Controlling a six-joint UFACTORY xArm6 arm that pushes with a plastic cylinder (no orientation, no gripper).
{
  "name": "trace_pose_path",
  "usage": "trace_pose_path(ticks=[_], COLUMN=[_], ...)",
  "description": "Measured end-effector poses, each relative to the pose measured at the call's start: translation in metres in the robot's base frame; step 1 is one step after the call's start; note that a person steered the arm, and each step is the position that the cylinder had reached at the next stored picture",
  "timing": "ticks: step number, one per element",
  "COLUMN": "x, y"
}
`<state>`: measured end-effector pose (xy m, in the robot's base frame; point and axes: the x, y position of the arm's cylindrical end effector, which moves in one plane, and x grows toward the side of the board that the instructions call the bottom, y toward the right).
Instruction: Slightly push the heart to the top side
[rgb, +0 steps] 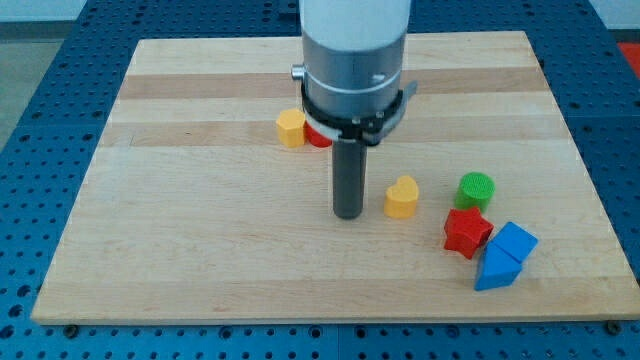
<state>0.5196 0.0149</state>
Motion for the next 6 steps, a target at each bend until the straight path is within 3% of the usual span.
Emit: trace_pose_path(ticks=[1,6], x=[0.018,-0.018], y=[0.022,0.093])
